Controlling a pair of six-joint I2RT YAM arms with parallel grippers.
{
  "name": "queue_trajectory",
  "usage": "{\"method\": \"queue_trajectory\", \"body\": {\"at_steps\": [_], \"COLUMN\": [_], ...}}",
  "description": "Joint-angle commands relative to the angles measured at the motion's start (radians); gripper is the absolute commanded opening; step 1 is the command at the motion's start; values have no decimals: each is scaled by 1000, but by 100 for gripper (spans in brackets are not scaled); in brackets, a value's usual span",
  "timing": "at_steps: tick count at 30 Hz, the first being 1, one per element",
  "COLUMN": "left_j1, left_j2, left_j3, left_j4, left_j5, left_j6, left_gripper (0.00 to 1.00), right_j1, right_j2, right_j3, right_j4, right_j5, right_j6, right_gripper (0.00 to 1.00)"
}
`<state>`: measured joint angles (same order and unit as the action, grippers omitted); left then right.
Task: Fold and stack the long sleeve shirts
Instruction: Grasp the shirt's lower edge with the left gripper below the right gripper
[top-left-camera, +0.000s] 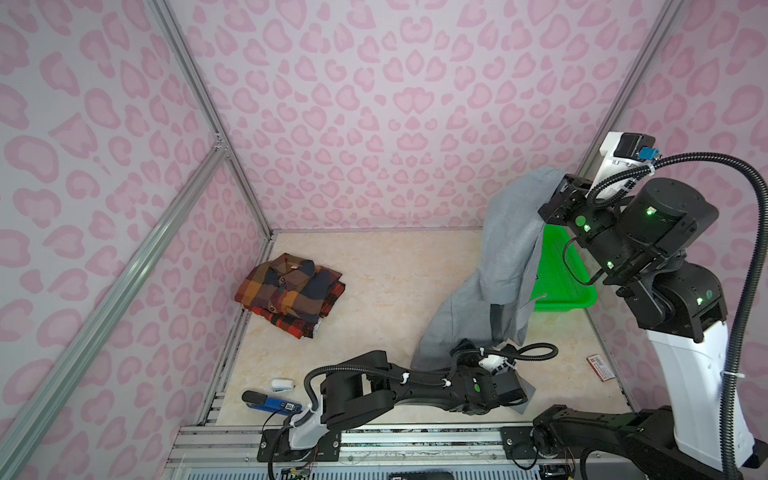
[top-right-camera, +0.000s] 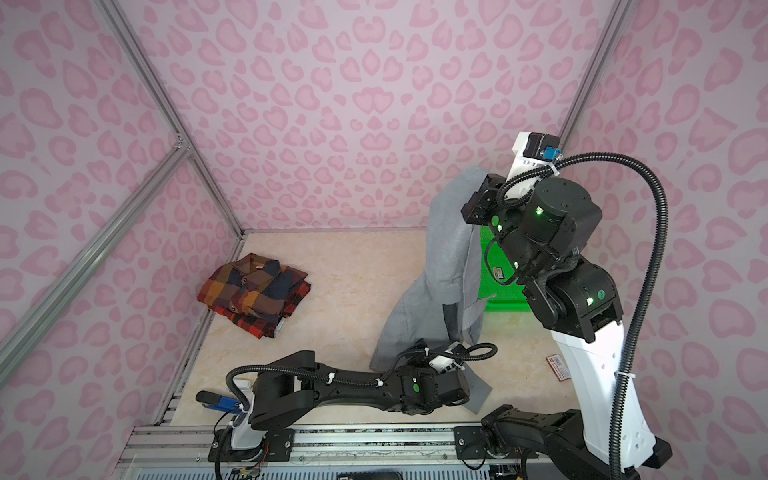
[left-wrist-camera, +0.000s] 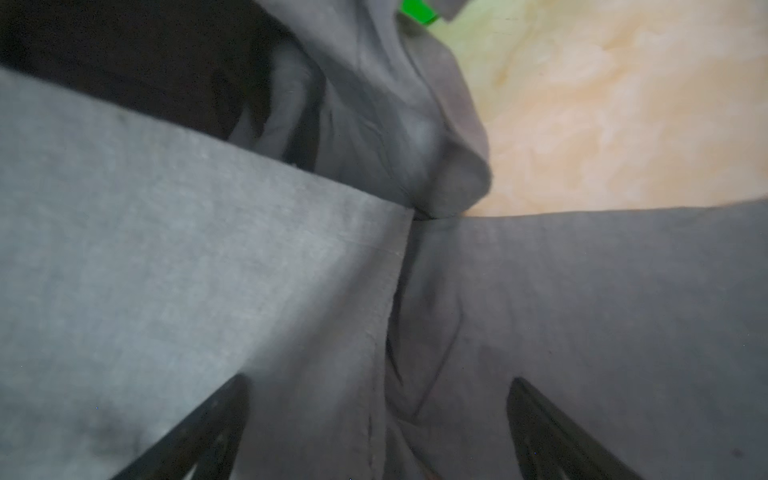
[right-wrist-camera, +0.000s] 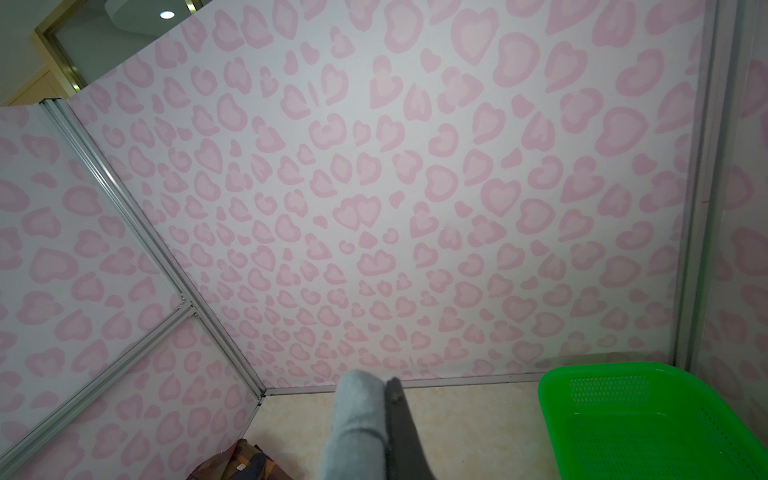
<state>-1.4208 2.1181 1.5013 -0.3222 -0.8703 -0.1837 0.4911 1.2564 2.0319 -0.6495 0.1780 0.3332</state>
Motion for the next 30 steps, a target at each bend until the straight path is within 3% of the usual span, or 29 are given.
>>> {"method": "queue_trajectory", "body": {"at_steps": [1,5,8,10,15,20,23,24,27,30], "left_j1": [44,89,126,132,131,133,133,127,87,72], "left_j2": [10,-27,-72,-114,-318,-532,-579,-555,-466,-391], "left_j3": [12,-28,-68,-99,-206,-285,-294,-275,-277,-286], "left_j4": [-54,-43,-22,-1,53,59,43,4,-9,27], "left_j5": [-82,-63,-3,-8,20,60,211,238,180,190], "left_j6": [-53,-73,-75,-76,-62,-61,-48,-56,-36,-14], "left_gripper": [82,50,16,4,4,4,4,10,45,58], "right_j1": [2,3,2,3,-12,-143,-183,-183,-184,-183], "right_j2": [-15,-30,-38,-42,-44,-45,-41,-34,-32,-37], "right_j3": [-7,-12,-10,-12,-45,-71,-70,-64,-61,-64], "right_j4": [17,17,17,17,23,37,43,40,39,40], "right_j5": [-18,-15,-12,-7,51,-66,-120,-131,-149,-158], "right_j6": [13,12,10,6,-21,47,77,83,98,104], "right_gripper": [0,0,0,0,0,0,0,0,0,0]}}
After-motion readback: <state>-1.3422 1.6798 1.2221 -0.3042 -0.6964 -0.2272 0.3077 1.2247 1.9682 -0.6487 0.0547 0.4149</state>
